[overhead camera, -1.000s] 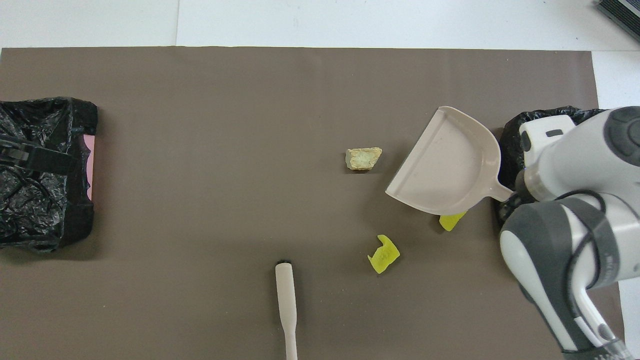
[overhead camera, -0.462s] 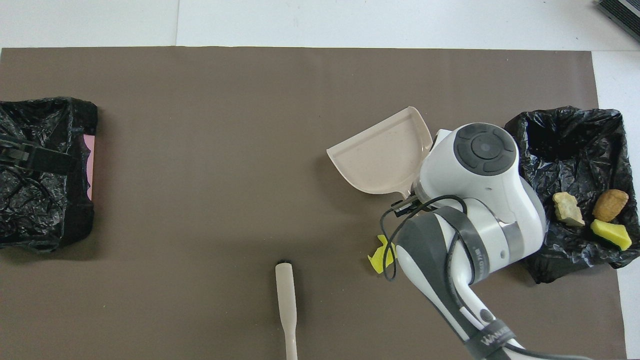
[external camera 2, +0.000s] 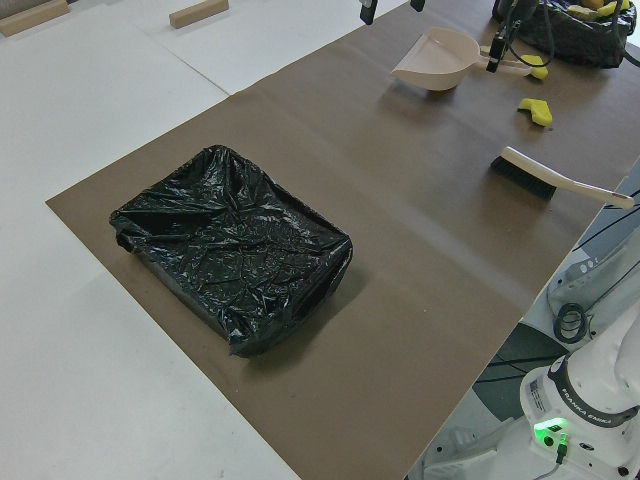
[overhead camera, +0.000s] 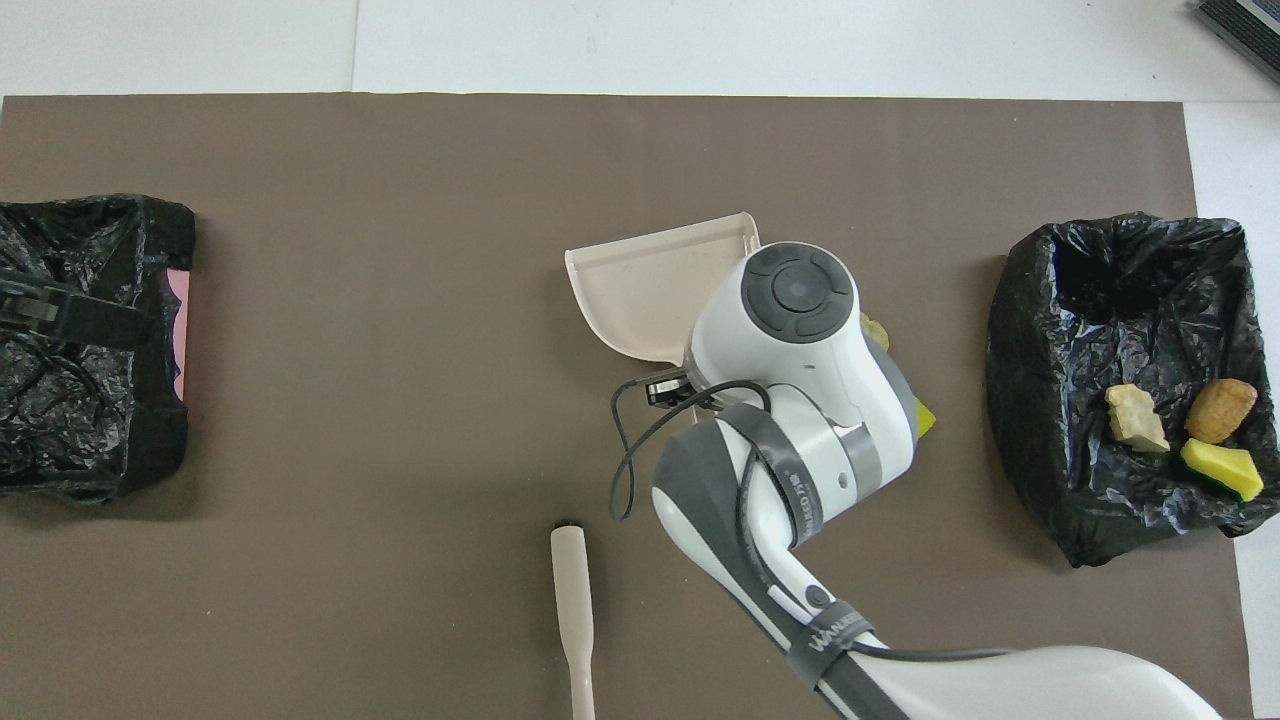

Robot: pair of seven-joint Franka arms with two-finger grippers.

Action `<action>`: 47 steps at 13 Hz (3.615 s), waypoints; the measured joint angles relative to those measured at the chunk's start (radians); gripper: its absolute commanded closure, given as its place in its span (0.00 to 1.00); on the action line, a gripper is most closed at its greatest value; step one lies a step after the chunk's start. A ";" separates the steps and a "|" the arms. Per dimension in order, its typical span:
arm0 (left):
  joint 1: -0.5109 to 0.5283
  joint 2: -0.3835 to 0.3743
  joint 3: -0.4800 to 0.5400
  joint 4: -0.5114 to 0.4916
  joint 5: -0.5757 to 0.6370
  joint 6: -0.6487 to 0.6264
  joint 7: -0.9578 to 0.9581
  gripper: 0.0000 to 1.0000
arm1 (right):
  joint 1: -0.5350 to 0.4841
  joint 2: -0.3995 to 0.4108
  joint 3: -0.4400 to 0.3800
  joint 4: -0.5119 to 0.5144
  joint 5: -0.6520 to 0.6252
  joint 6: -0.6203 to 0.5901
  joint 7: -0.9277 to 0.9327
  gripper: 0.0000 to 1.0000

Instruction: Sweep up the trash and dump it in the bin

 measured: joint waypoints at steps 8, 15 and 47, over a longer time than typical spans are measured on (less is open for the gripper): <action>0.000 0.000 0.000 0.000 0.000 -0.002 0.000 0.00 | 0.126 0.250 -0.005 0.280 -0.011 0.002 0.263 0.00; 0.000 -0.002 -0.002 0.000 0.000 -0.008 0.000 0.00 | 0.095 0.183 -0.009 0.276 -0.010 -0.035 0.264 0.00; -0.015 0.358 -0.600 -0.392 0.192 0.653 -0.957 1.00 | 0.477 -0.241 0.011 -0.455 0.189 0.081 0.428 1.00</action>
